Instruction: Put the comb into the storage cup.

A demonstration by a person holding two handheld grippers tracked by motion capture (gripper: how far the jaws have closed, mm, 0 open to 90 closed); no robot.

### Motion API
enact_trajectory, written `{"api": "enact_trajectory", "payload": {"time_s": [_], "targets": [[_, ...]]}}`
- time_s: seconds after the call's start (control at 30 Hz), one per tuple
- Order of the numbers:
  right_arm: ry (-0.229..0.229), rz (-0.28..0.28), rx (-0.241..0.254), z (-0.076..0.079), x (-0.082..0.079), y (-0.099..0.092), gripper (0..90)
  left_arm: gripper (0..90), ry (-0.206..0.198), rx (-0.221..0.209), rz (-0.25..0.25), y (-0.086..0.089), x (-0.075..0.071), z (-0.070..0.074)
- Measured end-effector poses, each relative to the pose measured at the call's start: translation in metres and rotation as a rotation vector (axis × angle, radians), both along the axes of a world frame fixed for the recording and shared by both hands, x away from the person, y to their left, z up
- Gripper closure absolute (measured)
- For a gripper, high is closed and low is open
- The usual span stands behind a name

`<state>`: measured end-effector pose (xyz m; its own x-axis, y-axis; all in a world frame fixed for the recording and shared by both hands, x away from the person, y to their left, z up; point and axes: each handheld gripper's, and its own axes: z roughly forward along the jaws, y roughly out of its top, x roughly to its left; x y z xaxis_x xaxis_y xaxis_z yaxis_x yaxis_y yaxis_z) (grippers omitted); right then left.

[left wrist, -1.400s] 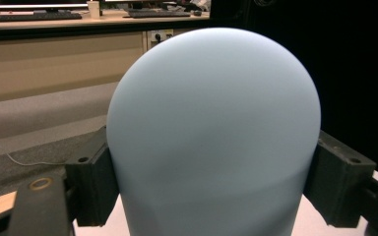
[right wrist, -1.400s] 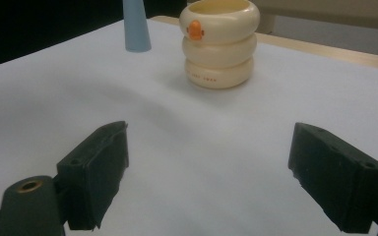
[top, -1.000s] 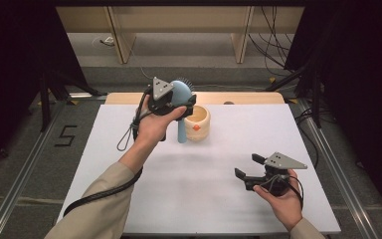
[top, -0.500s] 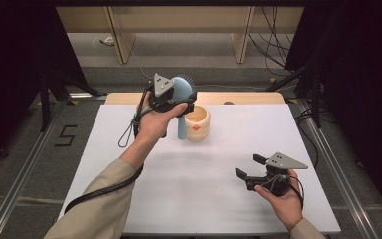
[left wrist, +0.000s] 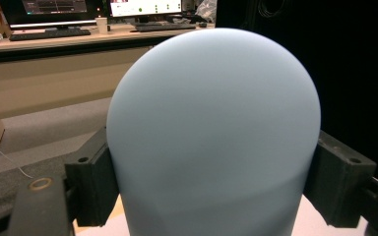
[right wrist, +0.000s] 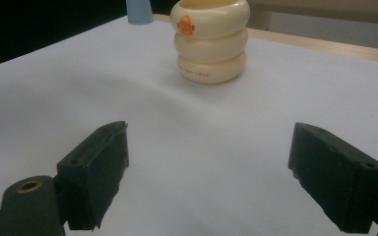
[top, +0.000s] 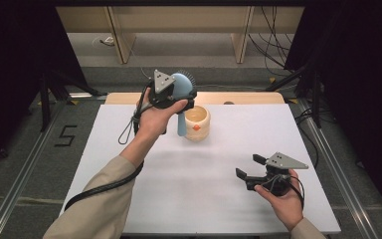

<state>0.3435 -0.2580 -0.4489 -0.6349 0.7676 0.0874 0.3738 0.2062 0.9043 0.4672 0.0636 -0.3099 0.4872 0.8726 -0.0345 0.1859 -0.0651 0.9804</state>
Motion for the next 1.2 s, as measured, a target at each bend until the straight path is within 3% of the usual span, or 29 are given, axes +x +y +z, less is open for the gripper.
{"api": "enact_trajectory", "payload": {"time_s": [1.2], "targets": [[0.013,0.000,-0.003,-0.0016,0.0008,-0.0006,16.3,19.3,-0.066,-0.003,-0.012,-0.0024,0.0050,0.0090]]}}
